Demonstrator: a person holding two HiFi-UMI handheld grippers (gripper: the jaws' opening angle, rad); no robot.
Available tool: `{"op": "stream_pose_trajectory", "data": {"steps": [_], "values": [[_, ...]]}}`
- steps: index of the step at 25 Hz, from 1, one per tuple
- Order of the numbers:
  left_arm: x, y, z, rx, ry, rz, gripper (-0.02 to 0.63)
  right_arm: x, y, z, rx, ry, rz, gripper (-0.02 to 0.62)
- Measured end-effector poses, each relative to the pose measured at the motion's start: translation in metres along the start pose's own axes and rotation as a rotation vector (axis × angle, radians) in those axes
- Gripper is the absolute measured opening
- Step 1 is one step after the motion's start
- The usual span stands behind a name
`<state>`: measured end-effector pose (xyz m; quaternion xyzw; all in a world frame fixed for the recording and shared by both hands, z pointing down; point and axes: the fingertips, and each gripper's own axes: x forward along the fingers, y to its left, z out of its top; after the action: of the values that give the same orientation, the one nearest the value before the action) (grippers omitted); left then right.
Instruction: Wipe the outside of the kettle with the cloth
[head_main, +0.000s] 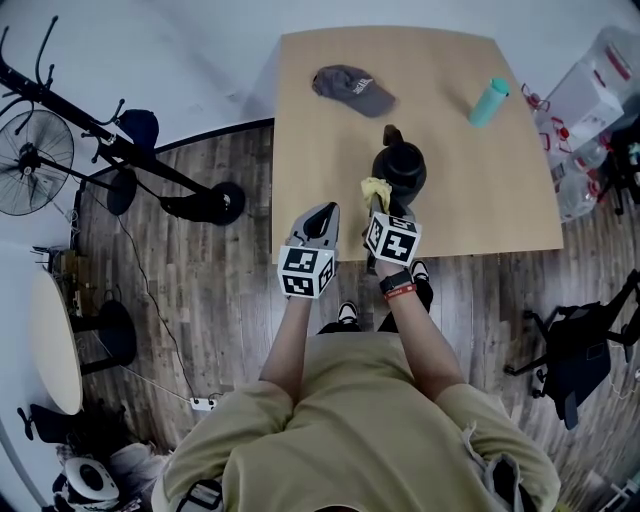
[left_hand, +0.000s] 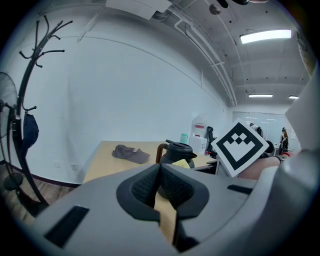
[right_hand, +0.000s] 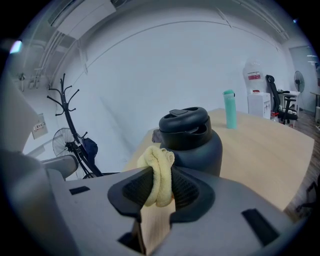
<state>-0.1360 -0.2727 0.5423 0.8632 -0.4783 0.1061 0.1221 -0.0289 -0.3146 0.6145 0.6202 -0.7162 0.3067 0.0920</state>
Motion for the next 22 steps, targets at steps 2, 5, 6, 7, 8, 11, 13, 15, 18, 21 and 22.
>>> {"op": "stream_pose_trajectory", "data": {"steps": [2,5,6,7,8,11,13,15,18,21,22], "values": [[0.004,-0.004,0.0,0.0,0.001,-0.003,0.023,-0.003,-0.004,0.0,-0.003,0.002,0.009,0.117],[0.011,-0.012,0.003,0.002,-0.002,-0.01,0.025,-0.007,-0.009,0.0,-0.009,0.005,0.022,0.117],[0.013,-0.015,0.004,0.004,-0.001,-0.013,0.025,-0.009,-0.011,0.0,-0.01,0.006,0.027,0.117],[0.015,-0.019,0.004,0.006,0.0,-0.016,0.023,-0.011,-0.014,0.0,-0.012,0.006,0.03,0.117],[0.018,-0.022,0.004,0.009,0.002,-0.019,0.025,-0.013,-0.017,0.001,-0.013,0.006,0.034,0.117],[0.023,-0.03,0.002,0.013,0.006,-0.027,0.025,-0.018,-0.024,0.001,-0.014,0.002,0.041,0.117],[0.027,-0.033,0.001,0.014,0.011,-0.028,0.023,-0.021,-0.03,0.002,-0.015,0.002,0.043,0.117],[0.031,-0.036,0.0,0.013,0.017,-0.029,0.024,-0.023,-0.036,0.003,-0.017,0.002,0.043,0.117],[0.036,-0.043,0.001,0.013,0.016,-0.033,0.025,-0.028,-0.045,0.004,-0.024,0.0,0.039,0.117],[0.042,-0.051,0.004,0.017,0.013,-0.041,0.024,-0.034,-0.056,0.005,-0.03,-0.004,0.03,0.117],[0.044,-0.053,0.004,0.018,0.014,-0.043,0.025,-0.035,-0.061,0.006,-0.03,-0.005,0.025,0.117]]}}
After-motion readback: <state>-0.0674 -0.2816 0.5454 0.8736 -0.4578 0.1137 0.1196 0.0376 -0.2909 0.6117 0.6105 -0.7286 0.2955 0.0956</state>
